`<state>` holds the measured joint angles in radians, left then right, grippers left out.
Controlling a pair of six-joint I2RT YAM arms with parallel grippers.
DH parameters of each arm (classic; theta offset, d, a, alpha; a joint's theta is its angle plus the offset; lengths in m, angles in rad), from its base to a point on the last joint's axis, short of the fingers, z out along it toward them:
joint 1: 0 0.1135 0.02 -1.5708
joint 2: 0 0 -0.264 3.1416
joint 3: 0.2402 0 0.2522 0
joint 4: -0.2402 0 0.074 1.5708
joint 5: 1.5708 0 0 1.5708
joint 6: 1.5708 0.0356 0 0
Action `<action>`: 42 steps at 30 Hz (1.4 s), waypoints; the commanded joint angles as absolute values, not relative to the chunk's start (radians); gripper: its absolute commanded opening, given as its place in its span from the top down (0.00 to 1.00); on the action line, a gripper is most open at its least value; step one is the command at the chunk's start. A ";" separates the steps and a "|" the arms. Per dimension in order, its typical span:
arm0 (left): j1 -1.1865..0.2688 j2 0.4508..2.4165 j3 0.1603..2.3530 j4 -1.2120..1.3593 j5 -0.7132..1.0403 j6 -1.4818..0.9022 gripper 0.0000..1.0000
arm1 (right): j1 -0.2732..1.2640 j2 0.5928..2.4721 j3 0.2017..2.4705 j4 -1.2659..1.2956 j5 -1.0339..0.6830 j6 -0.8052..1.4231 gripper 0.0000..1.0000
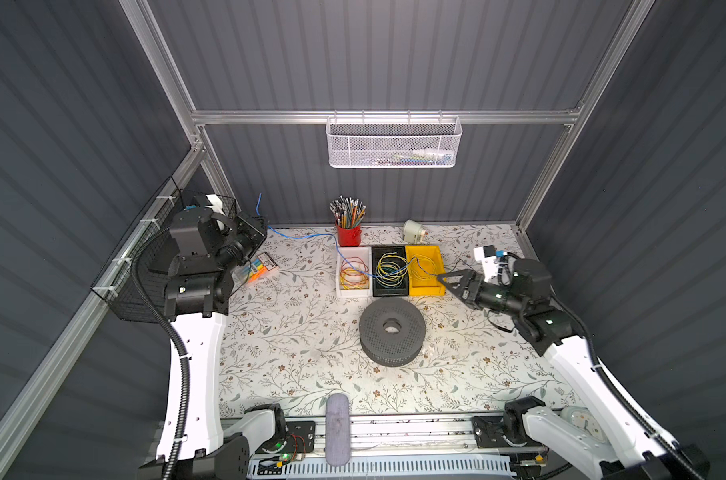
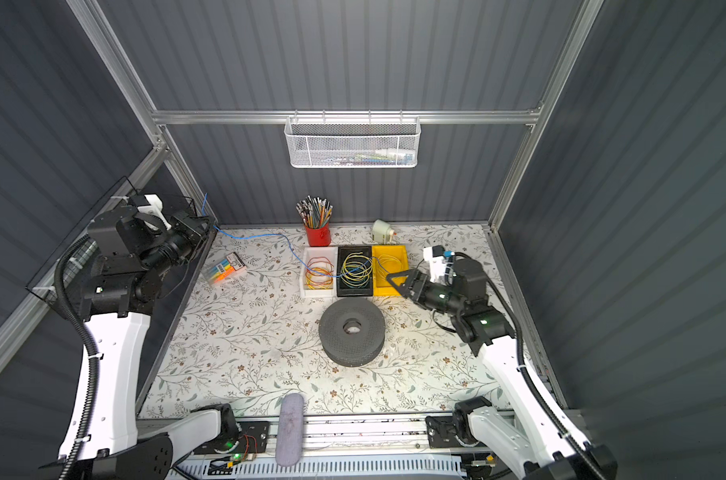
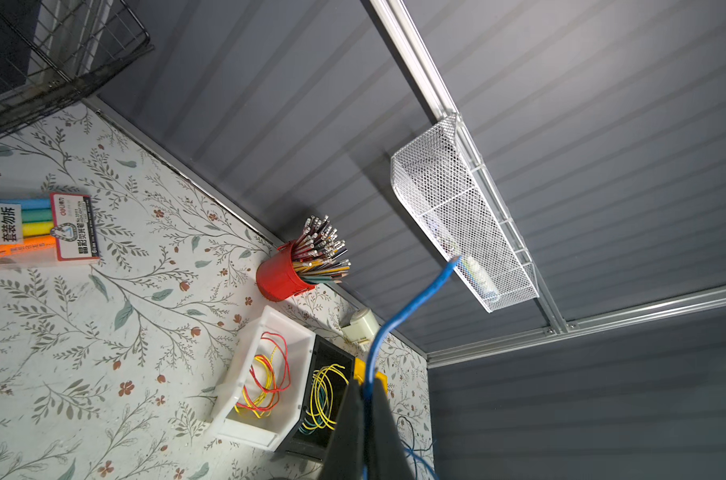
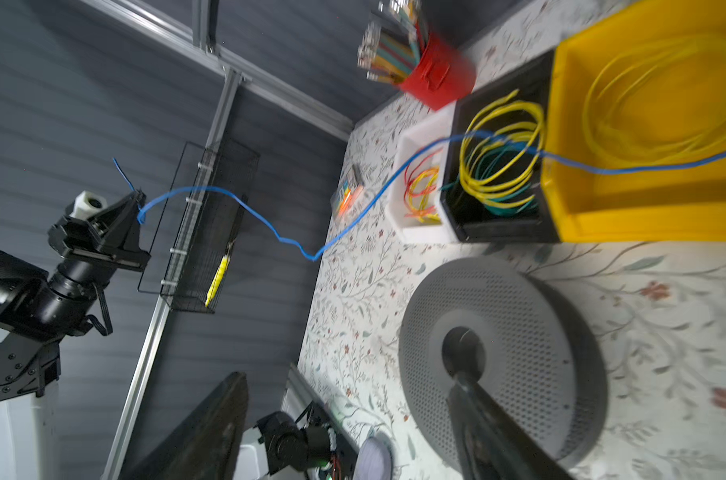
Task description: Wrap the cables
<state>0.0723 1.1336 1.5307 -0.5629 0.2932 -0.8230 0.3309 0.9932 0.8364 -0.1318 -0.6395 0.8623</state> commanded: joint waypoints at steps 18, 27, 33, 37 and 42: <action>0.063 1.066 1.496 -0.576 0.383 -0.811 1.00 | 0.513 1.454 0.973 0.368 -0.534 1.136 0.22; 0.063 1.070 1.508 -0.580 0.385 -0.806 1.00 | 0.518 1.531 0.967 0.391 -0.477 1.154 0.51; 0.063 1.088 1.566 -0.602 0.346 -0.789 1.00 | 0.504 1.503 0.905 0.381 -0.440 1.154 0.91; 0.063 1.114 1.643 -0.619 0.275 -0.779 1.00 | 0.486 1.476 0.843 0.378 -0.406 1.155 1.00; 0.063 1.135 1.761 -0.666 0.115 -0.759 1.00 | 0.460 1.447 0.761 0.379 -0.394 1.157 1.00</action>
<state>0.0528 1.1400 1.6756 -0.6781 0.2642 -0.7910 0.4854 1.4609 0.8112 0.4068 -0.4393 1.1744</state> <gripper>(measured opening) 0.061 0.041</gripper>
